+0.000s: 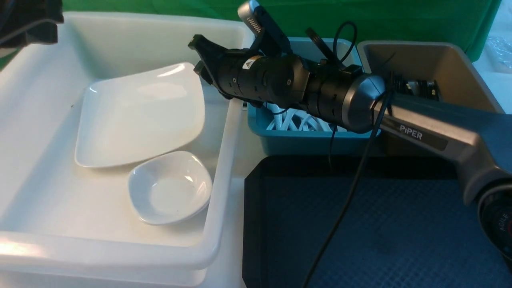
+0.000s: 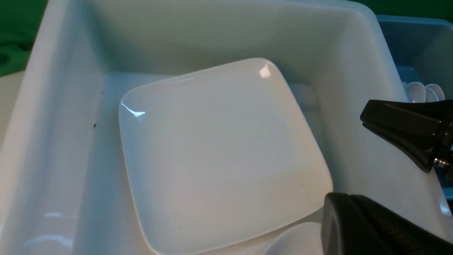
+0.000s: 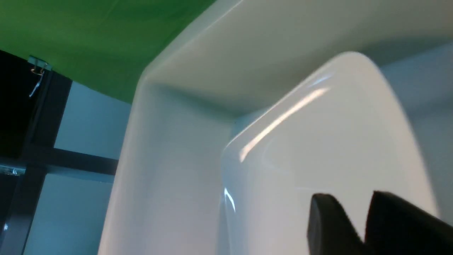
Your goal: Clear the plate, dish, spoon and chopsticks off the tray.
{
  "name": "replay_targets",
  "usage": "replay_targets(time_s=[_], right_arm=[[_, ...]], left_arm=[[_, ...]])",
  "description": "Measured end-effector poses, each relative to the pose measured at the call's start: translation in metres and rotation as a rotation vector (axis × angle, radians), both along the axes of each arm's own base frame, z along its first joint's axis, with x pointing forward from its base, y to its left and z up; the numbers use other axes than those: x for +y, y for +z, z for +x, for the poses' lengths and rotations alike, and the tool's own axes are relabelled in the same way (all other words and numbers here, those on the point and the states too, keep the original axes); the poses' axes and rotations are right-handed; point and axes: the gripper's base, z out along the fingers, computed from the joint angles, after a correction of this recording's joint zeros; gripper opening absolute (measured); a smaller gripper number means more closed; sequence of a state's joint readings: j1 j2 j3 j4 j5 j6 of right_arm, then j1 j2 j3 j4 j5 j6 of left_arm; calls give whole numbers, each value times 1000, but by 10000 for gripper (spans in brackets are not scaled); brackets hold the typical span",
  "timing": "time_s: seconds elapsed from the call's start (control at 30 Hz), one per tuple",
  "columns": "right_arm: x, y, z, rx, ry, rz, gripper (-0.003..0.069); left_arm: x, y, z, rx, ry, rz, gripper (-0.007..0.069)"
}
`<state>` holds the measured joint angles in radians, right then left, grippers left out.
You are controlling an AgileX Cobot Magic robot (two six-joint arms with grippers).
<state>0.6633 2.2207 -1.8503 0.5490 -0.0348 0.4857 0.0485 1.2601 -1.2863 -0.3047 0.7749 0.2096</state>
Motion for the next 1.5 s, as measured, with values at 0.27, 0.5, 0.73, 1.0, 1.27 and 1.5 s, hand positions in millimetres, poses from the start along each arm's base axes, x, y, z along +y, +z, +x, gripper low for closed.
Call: replay_targets(time_s=[0.27,0.5,0.73,1.0,1.27,1.5], right_arm=[[-2,-1,-4,30,55,-61,204],[-58,67,-12,-146,252,-403,36],[-149,164,-57,-239,259,-750,25],[-240,246,-181,-419,0,-898,25],[-292,207,-300,-719,-140,-797,24],[-316,142,-367,-981,-218,-679,24]], left_arm=[[0,-2,-1,22,-7,1,3],[0,-10,3,75,-15,5,3],[-16,-17,9,105,-75,15,3],[-69,-17,1,92,-273,44,3],[-89,-17,-5,74,-341,55,3],[-89,-17,-5,84,-347,53,3]])
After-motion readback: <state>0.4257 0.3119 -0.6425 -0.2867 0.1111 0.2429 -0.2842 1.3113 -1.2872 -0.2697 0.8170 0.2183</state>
